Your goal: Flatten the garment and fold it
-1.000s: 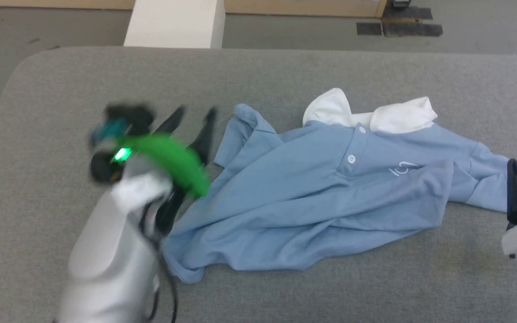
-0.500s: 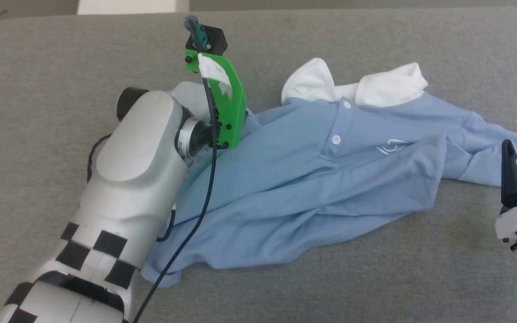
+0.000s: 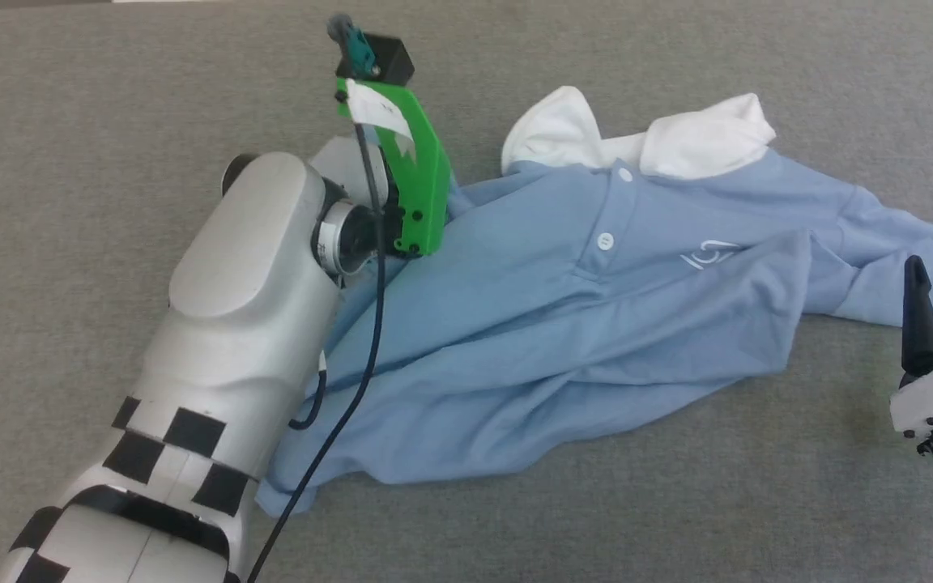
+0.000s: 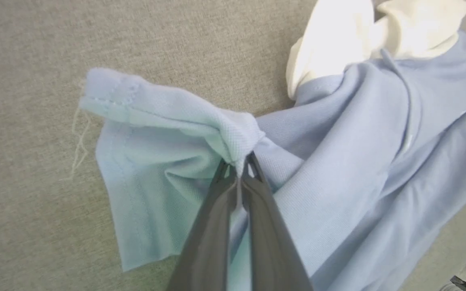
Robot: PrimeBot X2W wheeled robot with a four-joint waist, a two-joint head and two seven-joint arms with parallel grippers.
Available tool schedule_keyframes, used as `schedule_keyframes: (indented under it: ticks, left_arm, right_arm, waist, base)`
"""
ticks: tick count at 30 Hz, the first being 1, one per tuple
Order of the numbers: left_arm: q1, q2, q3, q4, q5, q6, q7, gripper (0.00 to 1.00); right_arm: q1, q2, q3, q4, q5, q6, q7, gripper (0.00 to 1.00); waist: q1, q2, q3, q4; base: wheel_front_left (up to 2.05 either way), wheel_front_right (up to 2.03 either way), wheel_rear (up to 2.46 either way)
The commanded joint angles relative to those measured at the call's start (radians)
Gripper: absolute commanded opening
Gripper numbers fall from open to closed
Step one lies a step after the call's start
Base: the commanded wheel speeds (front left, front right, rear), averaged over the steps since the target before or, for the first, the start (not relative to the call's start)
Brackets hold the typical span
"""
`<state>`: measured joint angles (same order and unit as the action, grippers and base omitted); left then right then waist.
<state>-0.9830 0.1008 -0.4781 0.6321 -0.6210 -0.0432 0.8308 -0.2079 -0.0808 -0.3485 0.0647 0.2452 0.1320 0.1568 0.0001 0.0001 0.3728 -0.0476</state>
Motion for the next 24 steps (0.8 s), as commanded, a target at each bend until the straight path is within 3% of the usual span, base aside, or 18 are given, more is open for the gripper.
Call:
schedule_keyframes:
  ticks: [1, 8, 13, 18, 24]
  left_arm:
    - [0.008, -0.004, 0.02, -0.016, -0.027, -0.007, -0.025, 0.0]
    - [0.052, 0.007, 0.137, -0.145, -0.127, -0.022, -0.149, 0.0]
    - [0.213, 0.052, 0.175, -0.299, -0.159, -0.019, -0.19, 0.0]
    - [0.481, 0.088, 0.176, -0.43, -0.185, 0.027, -0.174, 0.0]
    - [0.712, 0.069, 0.174, -0.42, -0.246, 0.071, -0.153, 0.0]
  right_arm:
    - [-0.02, 0.001, 0.002, 0.004, -0.008, -0.001, -0.003, 1.0]
    - [-0.003, -0.01, -0.005, 0.013, -0.018, -0.001, 0.012, 1.0]
    - [0.018, -0.01, -0.013, 0.022, -0.019, -0.001, 0.02, 1.0]
    - [0.038, -0.01, -0.019, 0.034, -0.02, -0.001, 0.027, 1.0]
    - [0.044, -0.005, 0.001, 0.043, -0.018, -0.001, 0.031, 1.0]
  waist:
    - [-0.0001, -0.0001, -0.017, 0.024]
    - [-0.0001, -0.0001, -0.066, 0.101]
    - [-0.0001, -0.0001, -0.1, 0.167]
    - [-0.0001, -0.0001, -0.134, 0.231]
    - [-0.0001, -0.0001, -0.161, 0.265]
  base:
    - [0.0, 0.0, 0.0]
    - [0.0, 0.0, 0.0]
    - [0.0, 0.0, 0.0]
    - [0.0, 0.0, 0.0]
    - [0.0, 0.0, 0.0]
